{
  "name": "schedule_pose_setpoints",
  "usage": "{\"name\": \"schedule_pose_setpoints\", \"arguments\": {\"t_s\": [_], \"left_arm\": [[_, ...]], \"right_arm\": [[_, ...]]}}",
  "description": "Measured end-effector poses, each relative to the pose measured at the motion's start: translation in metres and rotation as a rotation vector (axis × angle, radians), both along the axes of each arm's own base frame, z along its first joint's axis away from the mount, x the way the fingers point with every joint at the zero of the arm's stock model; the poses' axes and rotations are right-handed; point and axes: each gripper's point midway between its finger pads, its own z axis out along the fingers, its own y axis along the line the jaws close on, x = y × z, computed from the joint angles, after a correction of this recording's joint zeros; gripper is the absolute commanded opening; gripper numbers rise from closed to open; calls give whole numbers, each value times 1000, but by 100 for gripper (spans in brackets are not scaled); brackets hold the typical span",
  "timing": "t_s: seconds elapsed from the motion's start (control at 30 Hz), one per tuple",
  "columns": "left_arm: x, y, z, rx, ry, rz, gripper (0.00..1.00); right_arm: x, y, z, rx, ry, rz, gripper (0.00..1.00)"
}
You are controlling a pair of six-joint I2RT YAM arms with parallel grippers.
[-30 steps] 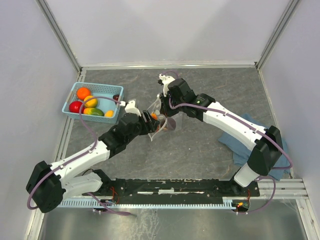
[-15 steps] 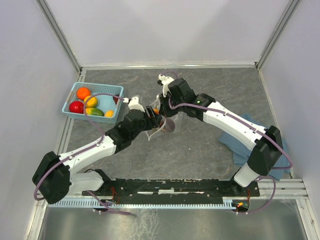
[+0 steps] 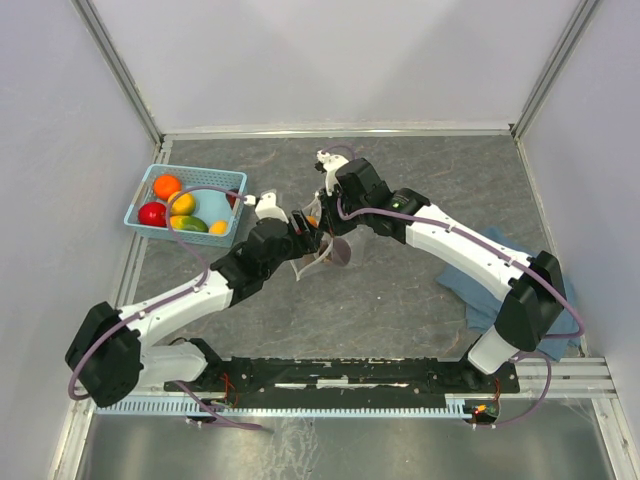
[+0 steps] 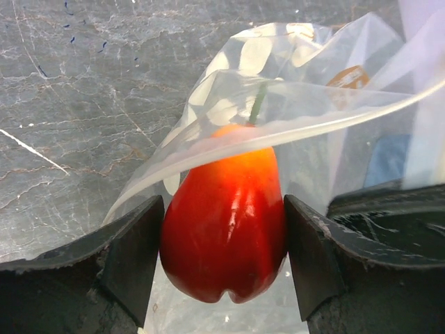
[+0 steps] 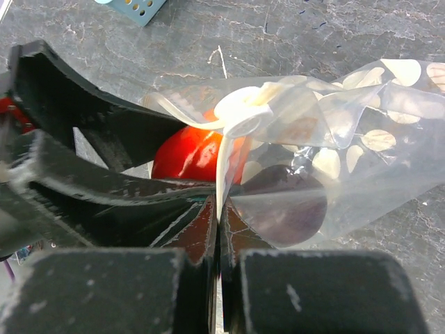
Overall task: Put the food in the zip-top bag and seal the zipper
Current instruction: Place the fake fruit in the zipper food storage bag.
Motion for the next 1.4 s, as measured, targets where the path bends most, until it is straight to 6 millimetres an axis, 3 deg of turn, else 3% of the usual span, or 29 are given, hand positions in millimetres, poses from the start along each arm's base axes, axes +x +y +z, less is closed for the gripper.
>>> {"name": "schedule_pose_setpoints", "arguments": {"t_s": [0.2, 0.5, 0.73, 0.9, 1.0, 1.23, 1.4], "left_arm": [[-5, 4, 20, -34, -34, -3, 80], [-11, 5, 21, -22, -10, -19, 80], [-39, 21, 45, -46, -10, -57, 79], [-59, 34, 57, -79, -9, -68, 72], [-66, 38, 43, -88, 24, -61, 64], [-74, 38, -20, -35, 164, -50, 46], [-69, 33, -32, -29, 182, -47, 36]], "right_arm": [[2, -1, 0, -4, -5, -8, 2], [4, -3, 0, -3, -4, -15, 2], [4, -3, 0, -3, -4, -16, 2], [4, -3, 0, -2, -4, -17, 2], [4, -3, -1, -1, -5, -17, 2], [6, -2, -2, 5, -10, -20, 2], [6, -4, -5, 1, -3, -24, 2]]}}
